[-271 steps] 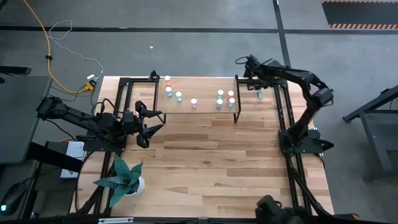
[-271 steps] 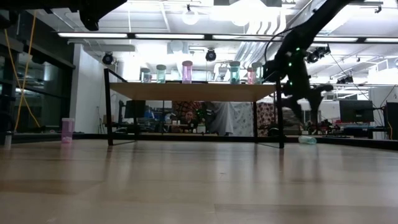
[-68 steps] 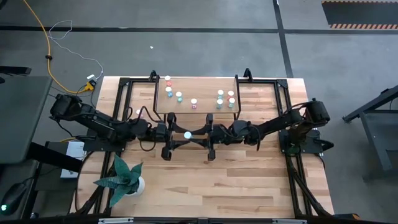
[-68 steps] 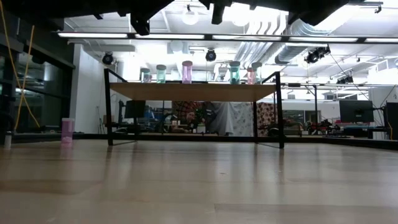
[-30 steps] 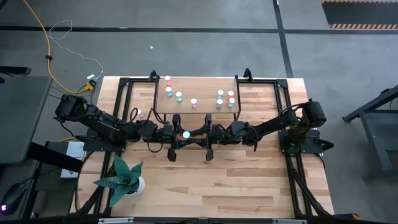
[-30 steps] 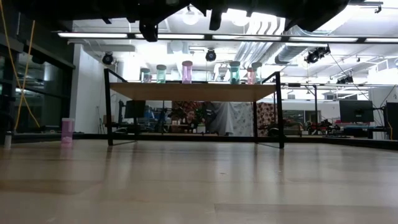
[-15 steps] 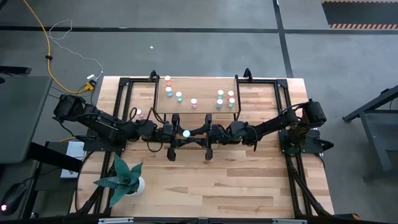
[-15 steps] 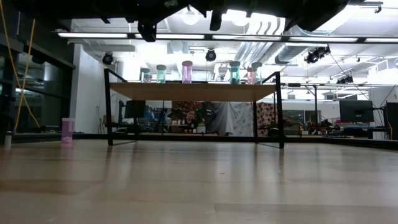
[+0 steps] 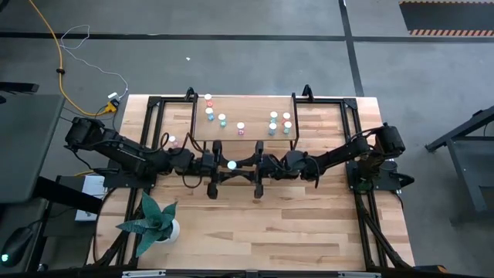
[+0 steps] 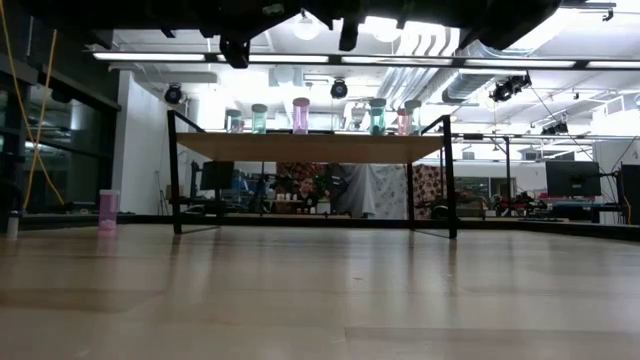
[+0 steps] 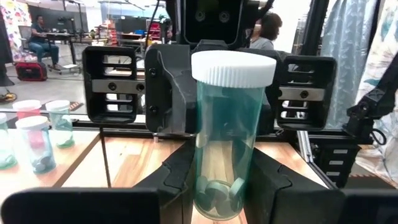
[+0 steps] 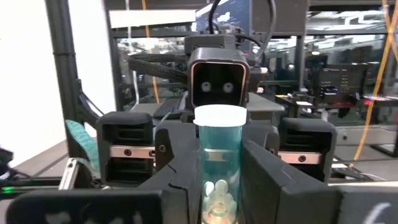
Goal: Pick and place medicine bottles onto shelf by color
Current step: Put the green pill bottle on the shelf
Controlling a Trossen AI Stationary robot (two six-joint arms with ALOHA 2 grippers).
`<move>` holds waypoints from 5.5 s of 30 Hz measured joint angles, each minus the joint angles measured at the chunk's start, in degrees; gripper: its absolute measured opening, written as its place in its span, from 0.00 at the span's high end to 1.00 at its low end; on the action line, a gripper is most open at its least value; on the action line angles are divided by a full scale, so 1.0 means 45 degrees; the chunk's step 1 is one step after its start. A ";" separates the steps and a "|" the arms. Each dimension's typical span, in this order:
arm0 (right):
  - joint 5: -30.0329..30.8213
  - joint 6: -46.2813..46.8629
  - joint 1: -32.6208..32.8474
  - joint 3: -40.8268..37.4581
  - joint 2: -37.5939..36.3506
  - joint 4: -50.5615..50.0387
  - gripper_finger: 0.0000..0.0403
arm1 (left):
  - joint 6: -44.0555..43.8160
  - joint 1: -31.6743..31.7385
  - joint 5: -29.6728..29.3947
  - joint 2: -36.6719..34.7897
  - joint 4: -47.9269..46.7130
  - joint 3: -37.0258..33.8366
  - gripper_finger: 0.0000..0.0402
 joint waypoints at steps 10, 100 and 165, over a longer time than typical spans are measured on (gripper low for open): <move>0.1059 -0.0039 0.0049 -0.0029 -0.0216 -0.0706 0.55 | 0.0065 0.0018 -0.1017 -0.0392 -0.0748 0.0005 0.79; 0.5054 -0.1431 0.0821 -0.0019 -0.1875 -0.3388 0.47 | -0.3440 -0.0065 -1.4048 0.4168 -0.1548 0.1321 0.78; 0.5057 -0.1763 0.1342 -0.0019 -0.2297 -0.3463 0.47 | 0.1623 -0.3965 -1.0638 0.0017 -0.4703 0.1321 0.53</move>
